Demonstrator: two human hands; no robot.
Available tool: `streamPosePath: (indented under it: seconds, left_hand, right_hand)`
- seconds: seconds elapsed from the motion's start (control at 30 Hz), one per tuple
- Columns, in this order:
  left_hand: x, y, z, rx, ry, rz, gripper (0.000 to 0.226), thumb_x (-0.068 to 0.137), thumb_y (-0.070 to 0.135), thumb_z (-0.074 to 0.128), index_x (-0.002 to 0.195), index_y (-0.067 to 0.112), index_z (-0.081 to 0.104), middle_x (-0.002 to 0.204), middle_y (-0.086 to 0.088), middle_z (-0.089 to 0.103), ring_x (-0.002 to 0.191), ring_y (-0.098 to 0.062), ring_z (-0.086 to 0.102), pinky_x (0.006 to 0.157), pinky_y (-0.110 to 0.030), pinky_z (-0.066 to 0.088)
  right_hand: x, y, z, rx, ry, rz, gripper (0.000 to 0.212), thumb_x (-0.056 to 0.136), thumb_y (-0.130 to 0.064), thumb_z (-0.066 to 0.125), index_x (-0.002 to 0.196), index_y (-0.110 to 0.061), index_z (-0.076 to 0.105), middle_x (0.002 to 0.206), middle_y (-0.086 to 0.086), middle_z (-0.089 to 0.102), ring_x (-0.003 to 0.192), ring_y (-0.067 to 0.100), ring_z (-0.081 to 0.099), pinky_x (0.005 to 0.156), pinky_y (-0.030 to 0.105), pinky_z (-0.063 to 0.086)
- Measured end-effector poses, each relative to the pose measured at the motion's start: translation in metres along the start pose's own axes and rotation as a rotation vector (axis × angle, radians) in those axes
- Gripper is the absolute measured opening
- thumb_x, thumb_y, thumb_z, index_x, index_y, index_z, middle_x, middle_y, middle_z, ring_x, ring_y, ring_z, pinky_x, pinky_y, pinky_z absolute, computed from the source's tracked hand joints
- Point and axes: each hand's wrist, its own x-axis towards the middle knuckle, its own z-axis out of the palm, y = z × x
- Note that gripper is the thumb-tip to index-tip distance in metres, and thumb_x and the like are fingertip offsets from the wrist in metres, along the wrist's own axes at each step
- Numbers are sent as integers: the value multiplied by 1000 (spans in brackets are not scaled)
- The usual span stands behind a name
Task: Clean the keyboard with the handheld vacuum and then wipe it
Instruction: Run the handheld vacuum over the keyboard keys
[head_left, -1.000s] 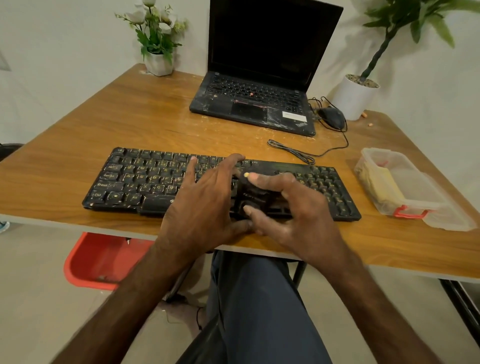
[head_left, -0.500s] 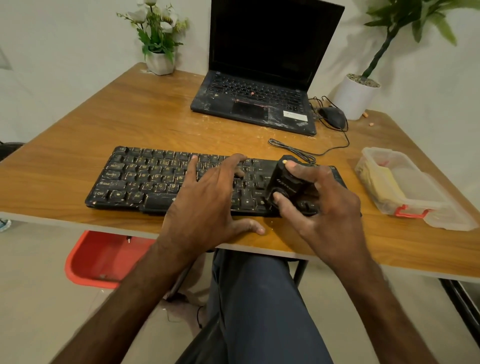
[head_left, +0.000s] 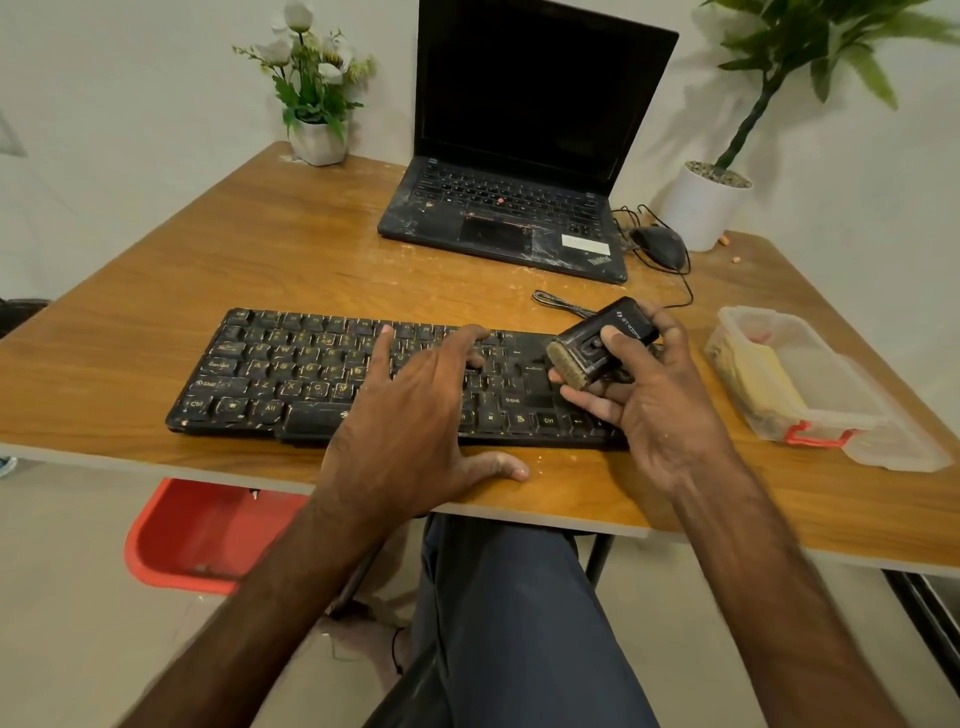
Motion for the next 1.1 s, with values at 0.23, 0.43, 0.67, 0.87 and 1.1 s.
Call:
streamPosePath:
  seconds: [0.23, 0.43, 0.67, 0.87, 1.1]
  left_hand:
    - [0, 1, 1, -2, -6, -11, 114, 70, 96, 30, 149, 14, 21, 134, 1, 62, 124, -18, 60, 119, -63, 21]
    - [0, 1, 1, 18, -20, -25, 114, 70, 95, 30, 150, 15, 19, 136, 0, 61, 127, -18, 58, 120, -60, 18]
    - [1, 1, 2, 23, -24, -31, 114, 71, 95, 31, 151, 15, 15, 138, -2, 59, 129, -18, 56, 120, -61, 20]
    - [-2, 1, 3, 26, 25, -47, 114, 74, 94, 34, 150, 10, 21, 140, -10, 57, 130, -22, 55, 116, -64, 28]
    - [-2, 2, 1, 39, 30, -84, 113, 75, 93, 32, 151, 10, 17, 141, -10, 55, 130, -23, 55, 116, -63, 29]
  right_hand:
    - [8, -3, 4, -46, -26, -35, 54, 91, -4, 65, 132, -33, 45, 118, 11, 66, 92, 35, 72, 72, 46, 60]
    - [7, -4, 12, -175, -94, -98, 60, 88, -3, 67, 131, -39, 47, 117, 10, 65, 99, 28, 71, 67, 40, 60]
    - [1, 1, 19, -331, -227, -305, 64, 84, 4, 70, 130, -33, 48, 122, 11, 59, 101, 24, 70, 67, 41, 60]
    - [-9, 9, 32, -721, -350, -627, 59, 85, -9, 74, 133, -30, 47, 128, -14, 51, 104, 8, 64, 67, 25, 60]
    - [3, 11, 30, -847, -259, -689, 60, 86, -16, 73, 132, -38, 41, 125, -10, 54, 96, 12, 68, 62, 26, 61]
